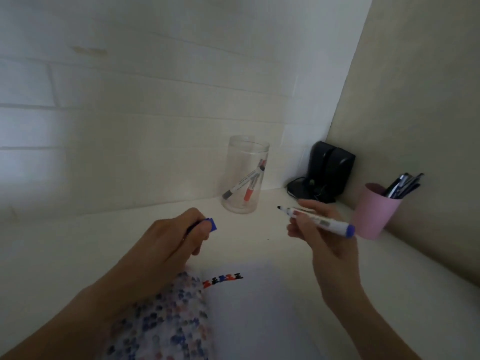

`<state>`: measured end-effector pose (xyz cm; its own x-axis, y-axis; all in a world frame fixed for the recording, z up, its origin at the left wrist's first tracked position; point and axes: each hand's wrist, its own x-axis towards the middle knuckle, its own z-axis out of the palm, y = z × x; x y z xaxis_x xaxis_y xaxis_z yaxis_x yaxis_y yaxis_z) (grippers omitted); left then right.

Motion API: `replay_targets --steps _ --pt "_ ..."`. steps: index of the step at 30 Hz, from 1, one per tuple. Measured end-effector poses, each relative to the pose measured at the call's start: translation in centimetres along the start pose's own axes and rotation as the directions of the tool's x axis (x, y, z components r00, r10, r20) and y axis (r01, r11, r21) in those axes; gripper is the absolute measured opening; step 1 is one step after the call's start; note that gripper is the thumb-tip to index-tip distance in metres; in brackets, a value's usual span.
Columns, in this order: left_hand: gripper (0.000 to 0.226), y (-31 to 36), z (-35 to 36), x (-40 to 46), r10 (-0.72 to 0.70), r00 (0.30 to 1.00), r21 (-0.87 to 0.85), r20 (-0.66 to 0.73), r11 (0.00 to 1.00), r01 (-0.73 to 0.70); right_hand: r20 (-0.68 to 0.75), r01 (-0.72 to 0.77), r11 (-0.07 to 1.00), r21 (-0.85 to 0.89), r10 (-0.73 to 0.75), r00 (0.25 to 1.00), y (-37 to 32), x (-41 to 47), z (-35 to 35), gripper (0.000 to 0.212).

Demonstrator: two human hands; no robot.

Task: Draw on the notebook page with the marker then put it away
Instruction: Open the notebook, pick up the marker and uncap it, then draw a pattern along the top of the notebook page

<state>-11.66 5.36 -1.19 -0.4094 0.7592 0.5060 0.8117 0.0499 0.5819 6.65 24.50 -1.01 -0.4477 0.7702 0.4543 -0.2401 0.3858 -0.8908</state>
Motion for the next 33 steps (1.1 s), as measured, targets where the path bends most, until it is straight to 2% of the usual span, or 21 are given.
replay_targets --steps 2,4,6,7,9,11,13,15,20,25,33 --pt "0.027 0.0 0.3 0.1 -0.004 1.0 0.055 -0.014 0.998 0.005 0.056 0.163 0.946 -0.281 -0.153 0.987 0.6 -0.3 0.1 0.025" --pt "0.025 -0.1 0.3 0.0 -0.013 1.0 0.053 -0.012 0.999 0.013 0.086 0.246 0.897 -0.369 -0.23 0.969 0.8 -0.2 0.0 0.026" --pt "0.026 -0.1 0.2 -0.1 -0.014 1.0 0.029 -0.004 0.999 0.014 0.09 0.238 0.898 -0.369 -0.221 0.971 0.9 -0.5 0.1 0.023" --pt "0.028 -0.1 0.2 -0.1 -0.004 1.0 0.023 0.005 1.0 0.004 0.081 0.17 0.936 -0.308 -0.152 0.985 0.8 -0.6 0.3 0.019" --pt "0.026 -0.2 0.3 -0.1 0.003 0.999 -0.002 0.048 1.0 -0.003 0.088 -0.076 0.995 -0.07 0.082 0.993 0.4 -1.0 0.9 0.013" --pt "0.021 -0.1 0.6 -0.2 -0.009 0.992 -0.038 0.128 0.999 0.014 0.144 -0.292 0.952 0.093 0.278 0.95 0.3 -1.4 1.3 0.011" --pt "0.018 -0.1 0.9 -0.2 -0.018 0.979 -0.087 0.203 0.995 0.037 0.178 -0.38 0.92 0.093 0.36 0.916 0.5 -1.6 1.6 0.01" --pt "0.018 0.0 1.1 -0.2 -0.034 0.964 -0.125 0.263 0.99 0.069 0.187 -0.404 0.912 0.066 0.387 0.903 0.6 -1.6 1.9 0.008" --pt "0.028 -0.5 1.4 -0.1 -0.075 0.925 -0.158 0.373 0.977 0.143 0.251 -0.421 0.907 0.032 0.4 0.881 0.6 -1.7 1.8 0.006" --pt "0.024 -1.3 1.8 0.0 -0.091 0.909 -0.152 0.406 0.974 0.165 0.233 -0.375 0.912 -0.168 0.406 0.884 1.6 -1.9 2.3 0.003" --pt "0.027 -1.5 1.7 0.0 -0.098 0.892 -0.137 0.441 0.975 0.175 0.224 -0.234 0.901 -0.364 0.329 0.917 2.6 -2.3 2.3 0.002"
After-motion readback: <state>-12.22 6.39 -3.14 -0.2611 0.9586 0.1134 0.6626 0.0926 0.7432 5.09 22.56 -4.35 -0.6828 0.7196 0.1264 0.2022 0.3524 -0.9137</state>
